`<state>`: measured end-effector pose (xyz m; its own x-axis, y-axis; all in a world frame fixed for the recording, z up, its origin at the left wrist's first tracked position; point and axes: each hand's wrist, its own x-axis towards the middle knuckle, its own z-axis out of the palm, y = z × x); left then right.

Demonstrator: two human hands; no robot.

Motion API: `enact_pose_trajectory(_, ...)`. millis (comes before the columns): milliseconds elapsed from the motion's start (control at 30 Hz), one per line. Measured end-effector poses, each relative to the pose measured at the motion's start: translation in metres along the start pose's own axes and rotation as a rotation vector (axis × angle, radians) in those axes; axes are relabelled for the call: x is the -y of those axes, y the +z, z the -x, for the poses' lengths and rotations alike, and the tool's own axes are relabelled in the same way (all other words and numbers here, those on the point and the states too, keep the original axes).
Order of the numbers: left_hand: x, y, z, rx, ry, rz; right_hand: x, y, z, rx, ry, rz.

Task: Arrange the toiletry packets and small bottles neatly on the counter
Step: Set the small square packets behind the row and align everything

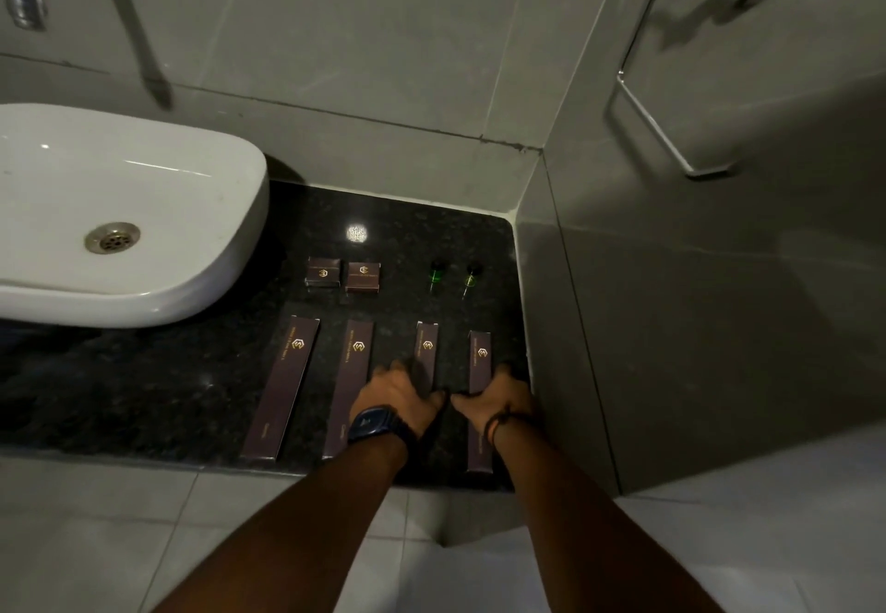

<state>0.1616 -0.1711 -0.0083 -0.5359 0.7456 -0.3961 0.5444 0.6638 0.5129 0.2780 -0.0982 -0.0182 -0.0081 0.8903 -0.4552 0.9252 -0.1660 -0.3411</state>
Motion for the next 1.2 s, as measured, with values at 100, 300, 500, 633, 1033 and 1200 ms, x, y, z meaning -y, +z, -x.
enact_pose_trajectory(100, -0.006, -0.012, -0.007, -0.051, 0.039, 0.028, 0.009, -0.01, -0.005, -0.099, -0.062, -0.03)
enact_pose_trajectory(300, -0.03, -0.036, -0.053, -0.138, 0.173, 0.084, 0.044, -0.034, -0.04, -0.222, -0.196, -0.115)
enact_pose_trajectory(500, -0.05, -0.041, -0.136, -0.129, 0.295, 0.133, 0.081, -0.039, -0.09, -0.249, -0.199, -0.229)
enact_pose_trajectory(633, -0.057, -0.034, -0.183, -0.083, 0.371, 0.091, 0.098, -0.038, -0.123, -0.235, -0.26, -0.231)
enact_pose_trajectory(1033, -0.072, -0.015, -0.212, -0.06, 0.537, -0.003, 0.092, -0.036, -0.157, -0.233, -0.256, -0.039)
enact_pose_trajectory(1200, -0.064, -0.031, -0.201, -0.083, 0.562, -0.017, 0.088, -0.037, -0.137, -0.383, -0.29, -0.03)
